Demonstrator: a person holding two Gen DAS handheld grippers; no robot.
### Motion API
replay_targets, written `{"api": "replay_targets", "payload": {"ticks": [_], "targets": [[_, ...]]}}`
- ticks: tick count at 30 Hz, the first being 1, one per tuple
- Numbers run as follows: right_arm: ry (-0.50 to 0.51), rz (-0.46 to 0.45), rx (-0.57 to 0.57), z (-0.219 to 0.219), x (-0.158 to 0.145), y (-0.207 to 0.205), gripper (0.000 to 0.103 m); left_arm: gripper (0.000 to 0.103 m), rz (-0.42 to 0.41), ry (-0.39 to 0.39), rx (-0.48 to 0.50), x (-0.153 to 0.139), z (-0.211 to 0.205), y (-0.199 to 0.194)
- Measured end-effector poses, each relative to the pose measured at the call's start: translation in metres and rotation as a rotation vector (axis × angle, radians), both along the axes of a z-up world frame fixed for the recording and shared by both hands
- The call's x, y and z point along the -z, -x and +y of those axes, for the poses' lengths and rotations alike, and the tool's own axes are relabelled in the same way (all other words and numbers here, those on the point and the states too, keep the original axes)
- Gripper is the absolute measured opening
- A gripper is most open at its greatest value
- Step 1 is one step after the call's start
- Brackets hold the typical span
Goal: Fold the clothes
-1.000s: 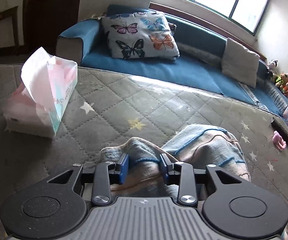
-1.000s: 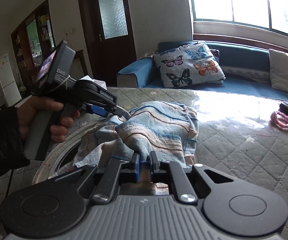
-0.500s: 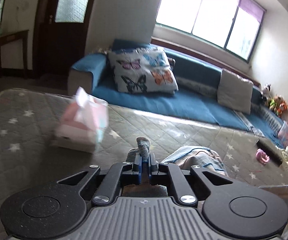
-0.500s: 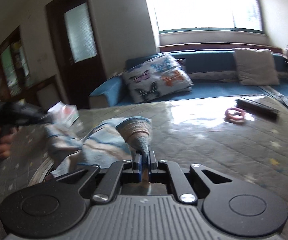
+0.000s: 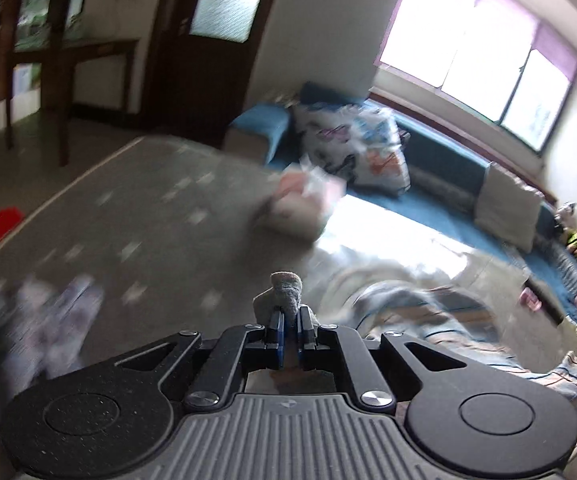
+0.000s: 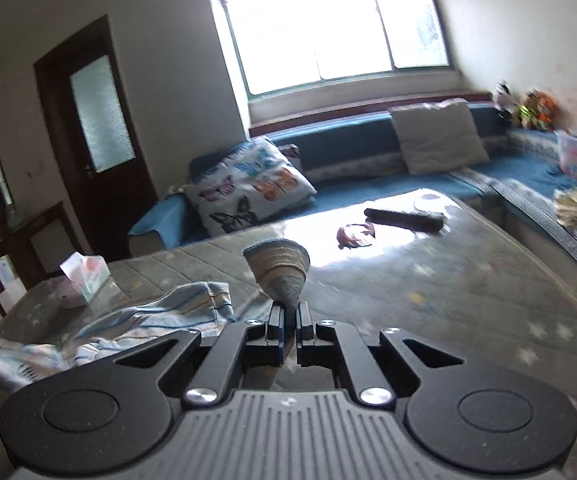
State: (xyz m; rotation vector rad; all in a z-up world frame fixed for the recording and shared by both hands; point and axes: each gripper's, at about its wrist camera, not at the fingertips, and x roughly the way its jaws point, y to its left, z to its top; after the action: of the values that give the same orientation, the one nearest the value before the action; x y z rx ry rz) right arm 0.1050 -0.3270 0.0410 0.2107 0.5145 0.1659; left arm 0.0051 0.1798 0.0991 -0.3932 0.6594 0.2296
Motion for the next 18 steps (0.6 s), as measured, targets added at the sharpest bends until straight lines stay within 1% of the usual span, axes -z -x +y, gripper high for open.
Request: {"api": "replay_targets", "payload": {"ticks": [1,2,5,6,7,8,10,14,16,17,18], "targets": [[0.007,0.021,0.002,-0.003,0.002,0.003,0.005,0.006,0.032,0.008,-0.007,0.004,0.004,0.01],[0.024,0.061,0.004,-0.007,0.007,0.008,0.005,0.006,0.063,0.017,-0.014,0.009,0.007,0.02],[0.051,0.152,0.003,-0.012,0.021,0.019,0.005,0.007,0.181,0.035,-0.008,0.028,0.014,0.039],[0.055,0.18,0.005,-0.013,0.025,0.022,0.007,0.007,0.212,0.038,0.006,0.034,0.013,0.043],[0.057,0.2,0.005,-0.014,0.029,0.024,0.01,0.007,0.234,0.039,0.011,0.039,0.013,0.047],[0.058,0.208,0.01,-0.014,0.03,0.025,0.012,0.009,0.245,0.039,0.013,0.041,0.013,0.049],[0.068,0.213,0.014,-0.013,0.032,0.028,0.012,0.012,0.255,0.037,0.017,0.041,0.013,0.052],[0.092,0.181,-0.013,-0.006,0.023,0.023,0.013,0.015,0.215,0.012,0.043,0.028,0.016,0.052],[0.109,0.168,-0.033,0.0,0.02,0.018,0.021,0.016,0.199,-0.004,0.046,0.021,0.017,0.053],[0.115,0.166,-0.042,0.003,0.019,0.016,0.026,0.017,0.191,-0.009,0.047,0.018,0.017,0.053],[0.122,0.164,-0.059,0.008,0.019,0.011,0.029,0.02,0.185,-0.011,0.047,0.016,0.019,0.053]]}}
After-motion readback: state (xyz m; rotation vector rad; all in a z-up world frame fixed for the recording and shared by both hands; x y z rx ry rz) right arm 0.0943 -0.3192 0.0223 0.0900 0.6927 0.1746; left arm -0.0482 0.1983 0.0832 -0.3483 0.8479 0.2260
